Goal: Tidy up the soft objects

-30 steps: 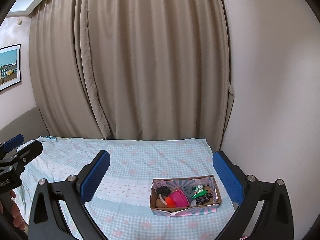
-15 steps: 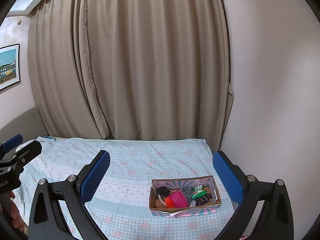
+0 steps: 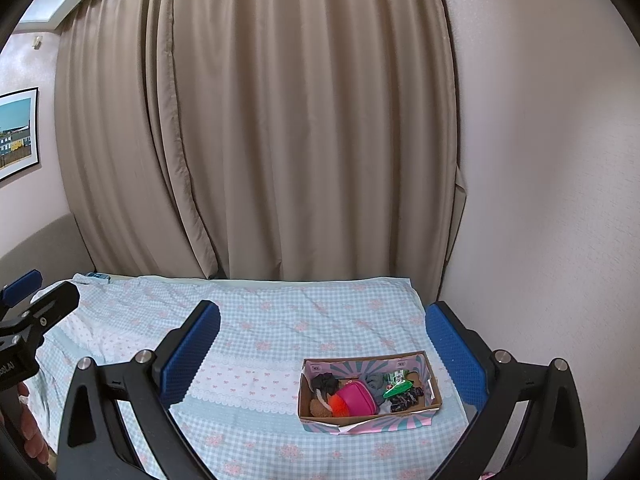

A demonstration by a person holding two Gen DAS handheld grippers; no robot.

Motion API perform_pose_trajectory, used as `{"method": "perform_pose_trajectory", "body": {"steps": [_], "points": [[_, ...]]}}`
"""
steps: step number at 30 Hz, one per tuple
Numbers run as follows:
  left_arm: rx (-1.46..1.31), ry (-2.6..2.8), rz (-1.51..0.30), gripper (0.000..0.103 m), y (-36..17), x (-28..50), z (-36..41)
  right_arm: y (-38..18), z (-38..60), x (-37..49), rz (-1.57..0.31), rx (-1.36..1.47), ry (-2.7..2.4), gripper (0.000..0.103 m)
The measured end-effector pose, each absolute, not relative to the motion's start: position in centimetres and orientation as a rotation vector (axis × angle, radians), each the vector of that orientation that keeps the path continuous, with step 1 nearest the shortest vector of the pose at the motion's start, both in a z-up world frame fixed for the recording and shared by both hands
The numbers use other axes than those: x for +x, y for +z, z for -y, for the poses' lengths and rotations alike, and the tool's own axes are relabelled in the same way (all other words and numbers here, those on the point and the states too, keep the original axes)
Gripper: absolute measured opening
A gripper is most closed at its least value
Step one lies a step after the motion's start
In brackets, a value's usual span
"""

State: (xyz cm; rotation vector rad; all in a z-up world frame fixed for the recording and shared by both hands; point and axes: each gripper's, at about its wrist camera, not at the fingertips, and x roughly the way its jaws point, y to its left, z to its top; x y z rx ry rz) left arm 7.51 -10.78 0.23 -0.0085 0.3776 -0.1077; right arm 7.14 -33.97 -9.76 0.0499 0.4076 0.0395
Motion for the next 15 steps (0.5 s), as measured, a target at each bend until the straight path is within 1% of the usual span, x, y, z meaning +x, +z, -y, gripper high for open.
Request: {"method": "perform_pose_trajectory", "body": {"steps": [15], "points": [[0.003,-0.099,-0.344,0.103,0.41,7.14,10.78,-9.7,34.03,7.25,-0.403,0.047,0.033,0.102]]}}
